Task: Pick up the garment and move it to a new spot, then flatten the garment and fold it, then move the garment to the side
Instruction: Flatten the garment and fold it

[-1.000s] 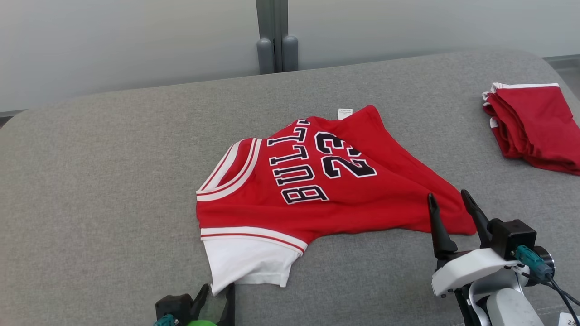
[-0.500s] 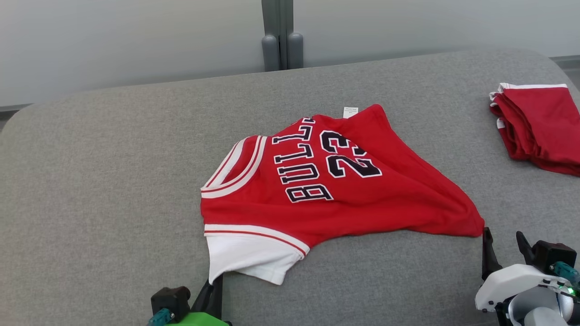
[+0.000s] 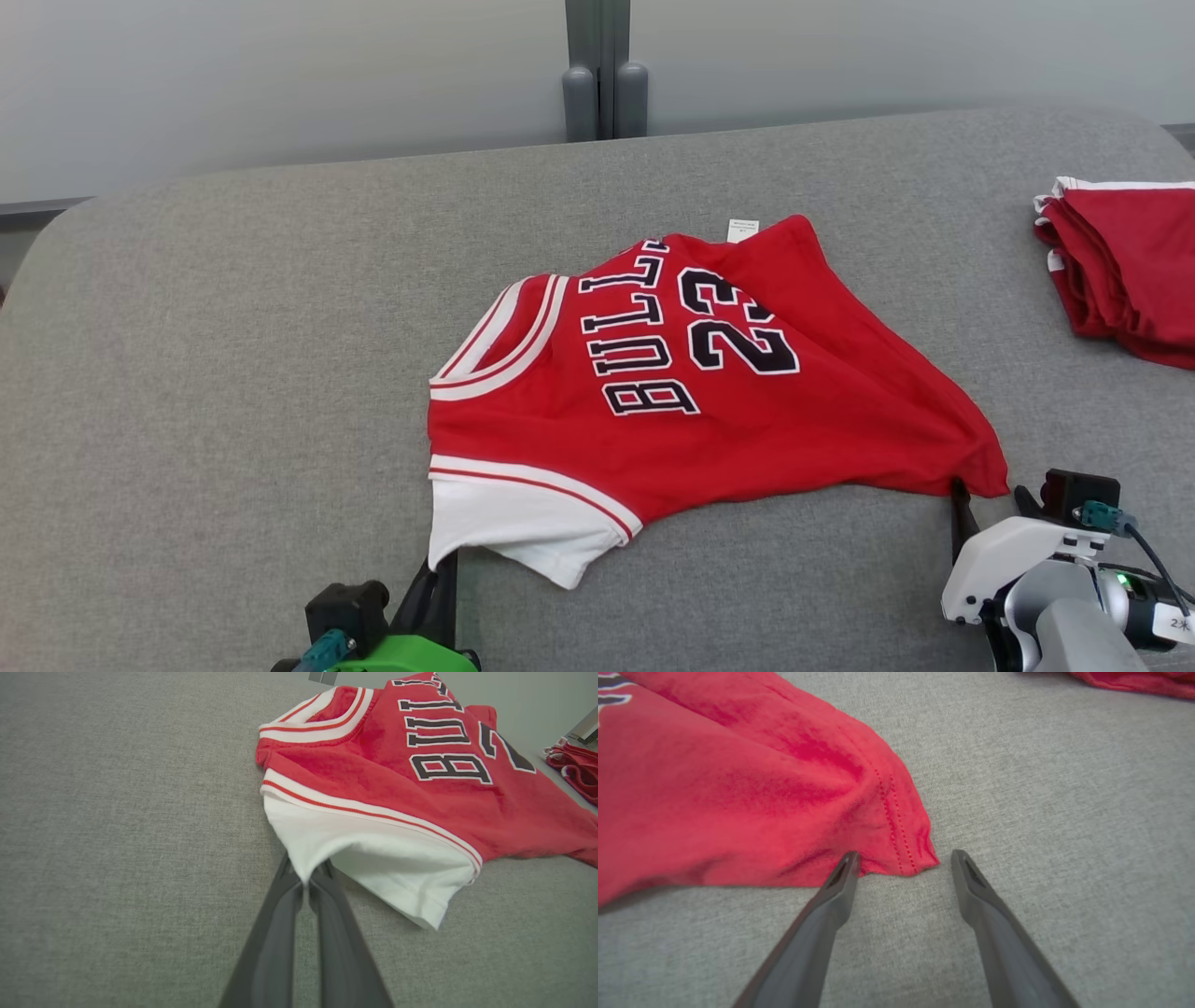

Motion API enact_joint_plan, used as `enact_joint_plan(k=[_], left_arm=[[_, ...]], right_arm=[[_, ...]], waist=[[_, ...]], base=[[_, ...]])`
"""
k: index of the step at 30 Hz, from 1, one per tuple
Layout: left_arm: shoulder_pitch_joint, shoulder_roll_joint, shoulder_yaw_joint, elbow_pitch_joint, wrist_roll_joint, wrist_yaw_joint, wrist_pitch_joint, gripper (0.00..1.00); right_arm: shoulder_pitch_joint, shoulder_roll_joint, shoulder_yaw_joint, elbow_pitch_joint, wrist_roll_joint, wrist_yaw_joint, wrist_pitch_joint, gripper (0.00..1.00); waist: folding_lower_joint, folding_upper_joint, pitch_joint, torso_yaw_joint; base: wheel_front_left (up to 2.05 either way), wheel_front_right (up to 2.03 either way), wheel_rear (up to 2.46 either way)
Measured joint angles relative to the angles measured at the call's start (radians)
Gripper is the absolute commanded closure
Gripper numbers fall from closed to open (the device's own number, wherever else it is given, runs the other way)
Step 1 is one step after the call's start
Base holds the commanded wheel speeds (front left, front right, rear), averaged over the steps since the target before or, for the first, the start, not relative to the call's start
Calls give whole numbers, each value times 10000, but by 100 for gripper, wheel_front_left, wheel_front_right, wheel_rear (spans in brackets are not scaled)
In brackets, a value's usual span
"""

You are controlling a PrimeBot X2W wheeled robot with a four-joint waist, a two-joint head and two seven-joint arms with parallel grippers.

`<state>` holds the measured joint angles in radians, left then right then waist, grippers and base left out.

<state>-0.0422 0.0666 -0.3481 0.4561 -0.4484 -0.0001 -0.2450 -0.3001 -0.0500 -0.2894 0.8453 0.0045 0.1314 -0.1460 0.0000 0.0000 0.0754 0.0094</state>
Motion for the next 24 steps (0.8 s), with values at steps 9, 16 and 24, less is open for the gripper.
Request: enact_joint_plan(k=[9, 16, 24], left_arm=[[-10, 63, 33, -339, -88, 50, -29, 100], [-143, 4, 261, -1243, -903, -272, -27, 100], [-868, 311, 552, -3678, -1145, -401, 420, 100]], right_arm=[[-657, -4, 508, 721, 286, 0, -27, 100], [-738, 2, 1718, 128, 2209, 0, -165, 100], [-200, -337, 2995, -3413, 3783, 0, -25, 100]], waist=[[0, 0, 57, -125], [0, 0, -119, -208], [0, 0, -531, -377]], base=[[0, 0, 0], [0, 0, 0], [0, 0, 0]])
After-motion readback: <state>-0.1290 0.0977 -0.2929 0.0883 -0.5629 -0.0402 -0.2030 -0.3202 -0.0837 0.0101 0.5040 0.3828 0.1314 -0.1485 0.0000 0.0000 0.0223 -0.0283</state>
